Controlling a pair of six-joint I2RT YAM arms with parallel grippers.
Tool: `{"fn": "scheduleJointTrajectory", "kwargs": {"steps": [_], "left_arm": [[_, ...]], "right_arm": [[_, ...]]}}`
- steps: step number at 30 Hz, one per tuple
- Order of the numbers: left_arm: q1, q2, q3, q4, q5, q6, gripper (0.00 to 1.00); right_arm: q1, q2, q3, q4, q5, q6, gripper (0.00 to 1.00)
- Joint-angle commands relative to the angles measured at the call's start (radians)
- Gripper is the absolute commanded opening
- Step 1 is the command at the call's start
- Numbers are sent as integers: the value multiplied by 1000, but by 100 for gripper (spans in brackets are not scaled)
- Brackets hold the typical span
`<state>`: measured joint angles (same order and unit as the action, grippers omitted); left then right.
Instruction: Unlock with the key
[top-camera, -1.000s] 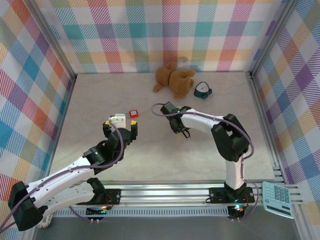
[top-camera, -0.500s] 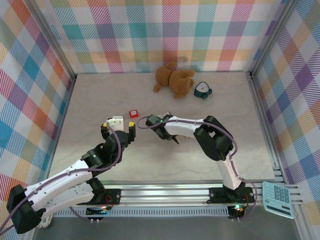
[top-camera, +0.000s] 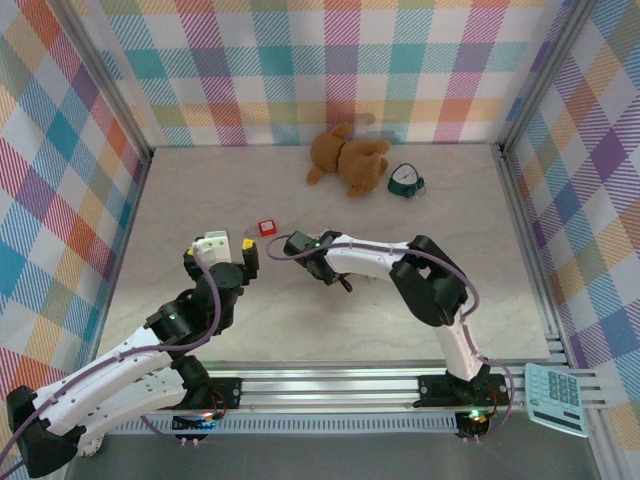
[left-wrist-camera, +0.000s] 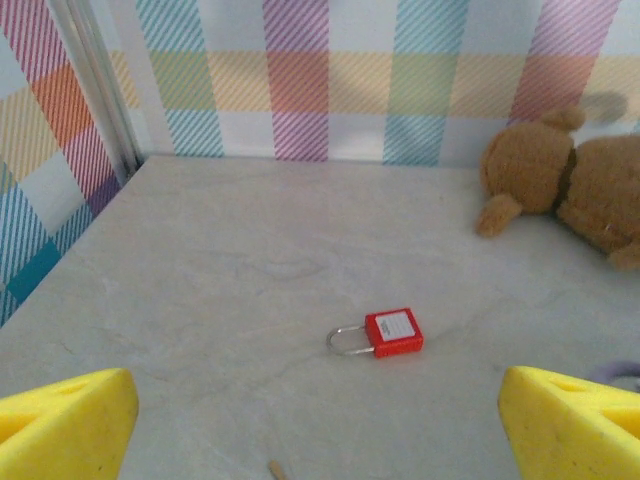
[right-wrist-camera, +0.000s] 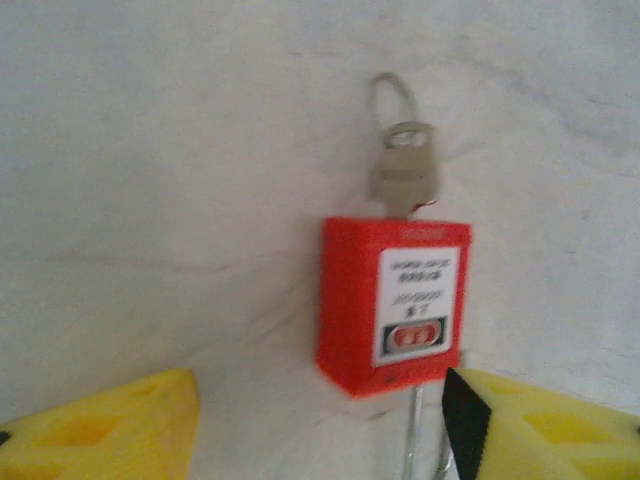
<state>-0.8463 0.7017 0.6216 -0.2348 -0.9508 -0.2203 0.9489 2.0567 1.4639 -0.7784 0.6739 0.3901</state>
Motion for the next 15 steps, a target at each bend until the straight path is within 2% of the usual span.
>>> {"fn": "scheduleJointTrajectory", "kwargs": {"steps": [1,5,8,11,15], "left_arm": [[19,-22,38,-17,-56,-1,95],[54,1,52,-11,-65,-8,99],[145,78,76,-10,-22,-35,100],[291,214,135,-22,150,-60,100],[434,459,265,-27,378,-53,100]], "right_arm": [[-11,-112,-39,50,-197,2,70],[-107,-153,-99,125,-391,-13,71],[-185,-140,-108,162,-461,-28,71],[-239,-107,-99,170,-450,-50,70],[-290,-75,-104,174,-404,-74,68]]}}
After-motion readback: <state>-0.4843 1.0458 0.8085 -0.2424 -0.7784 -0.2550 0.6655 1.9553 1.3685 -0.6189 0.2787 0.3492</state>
